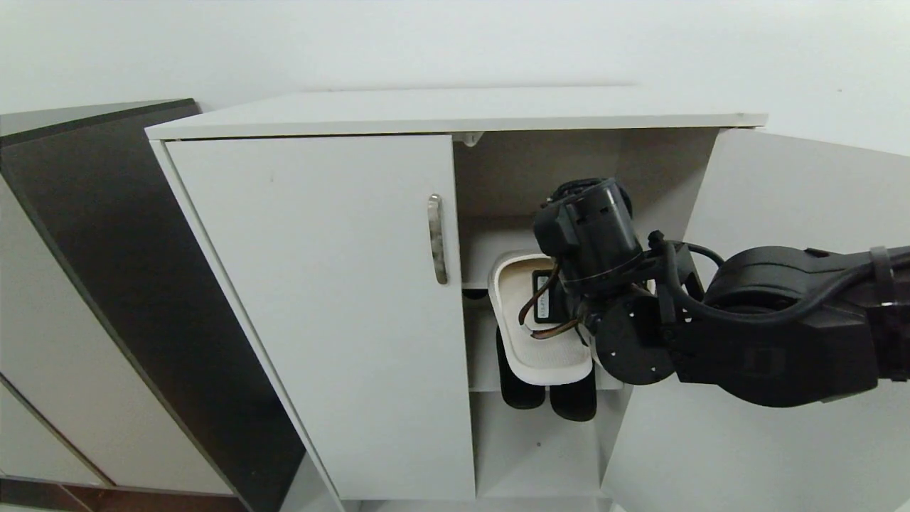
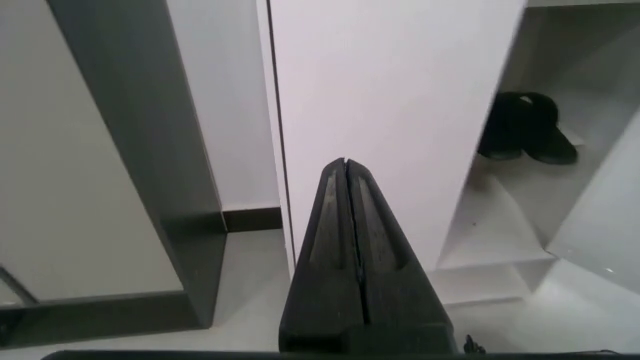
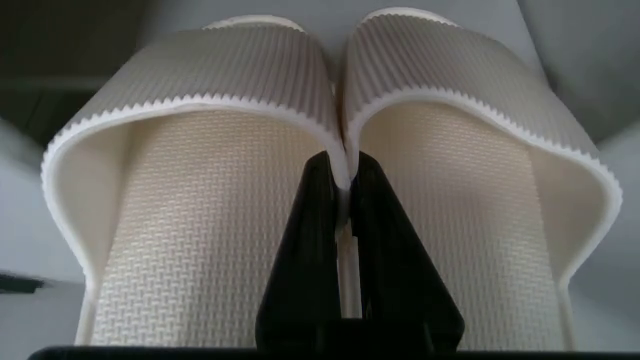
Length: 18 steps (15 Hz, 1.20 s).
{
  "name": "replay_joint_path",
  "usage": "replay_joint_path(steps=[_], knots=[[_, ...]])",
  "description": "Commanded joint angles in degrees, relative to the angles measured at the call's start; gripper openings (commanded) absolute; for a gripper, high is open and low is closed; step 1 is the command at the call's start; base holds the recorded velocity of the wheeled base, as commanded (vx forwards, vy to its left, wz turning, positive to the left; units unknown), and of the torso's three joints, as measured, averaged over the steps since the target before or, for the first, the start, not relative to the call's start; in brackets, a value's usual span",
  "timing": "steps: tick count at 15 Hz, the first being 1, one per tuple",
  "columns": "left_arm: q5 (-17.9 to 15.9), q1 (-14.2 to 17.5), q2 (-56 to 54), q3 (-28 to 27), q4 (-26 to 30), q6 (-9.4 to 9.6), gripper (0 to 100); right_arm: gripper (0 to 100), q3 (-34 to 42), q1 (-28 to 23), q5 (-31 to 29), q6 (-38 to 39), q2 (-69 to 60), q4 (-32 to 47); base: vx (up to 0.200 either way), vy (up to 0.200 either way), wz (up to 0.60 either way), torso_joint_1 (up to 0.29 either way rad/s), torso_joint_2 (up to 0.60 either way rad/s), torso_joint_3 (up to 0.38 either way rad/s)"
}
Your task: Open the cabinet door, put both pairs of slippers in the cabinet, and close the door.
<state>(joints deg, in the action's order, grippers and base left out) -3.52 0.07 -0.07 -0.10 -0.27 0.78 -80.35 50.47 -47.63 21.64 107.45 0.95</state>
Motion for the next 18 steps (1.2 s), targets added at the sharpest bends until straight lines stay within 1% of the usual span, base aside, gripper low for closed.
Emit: replay_joint_path(steps=[1,3,4,7,9,12,13,15,18], knots=[[0.0,0.0,0.1,0.0,0.0,0.01,0,0,0.0,-0.3,0.0,-0.4,-0.3,0.0,0.200,0.000,0.00,0.002,0.00,-0.002],[0.0,0.0,0.1,0.0,0.0,-0.08,0,0,0.0,-0.5,0.0,-0.5,-0.2,-0.2,0.200,0.000,0.00,-0.002,0.00,-0.002],[0.0,0.0,0.1,0.0,0.0,-0.08,0,0,0.0,-0.5,0.0,-0.6,-0.2,-0.7,0.000,0.000,0.00,0.000,0.00,0.000],[0.0,0.0,0.1,0.0,0.0,-0.08,0,0,0.6,-1.8,0.0,-5.0,1.4,-9.3,0.000,0.000,0.00,0.000,0.00,0.000],[0.0,0.0,0.1,0.0,0.0,-0.08,0,0,1.2,-1.9,0.3,-7.3,1.9,-12.9,0.000,0.000,0.00,0.000,0.00,0.000],[0.0,0.0,0.1,0.0,0.0,-0.08,0,0,0.5,-2.8,1.0,-7.6,3.6,-13.3,0.000,0.000,0.00,0.000,0.00,0.000],[0.0,0.0,0.1,0.0,0.0,-0.08,0,0,0.2,-3.3,2.1,-7.5,4.0,-13.4,0.000,0.000,0.00,0.000,0.00,0.000],[0.0,0.0,0.1,0.0,0.0,-0.08,0,0,-1.7,-4.2,4.3,-7.5,4.8,-13.3,0.000,0.000,0.00,0.000,0.00,0.000],[0.0,0.0,0.1,0.0,0.0,-0.08,0,0,-5.1,-5.6,4.6,-7.6,6.6,-12.7,0.000,0.000,0.00,0.000,0.00,0.000]])
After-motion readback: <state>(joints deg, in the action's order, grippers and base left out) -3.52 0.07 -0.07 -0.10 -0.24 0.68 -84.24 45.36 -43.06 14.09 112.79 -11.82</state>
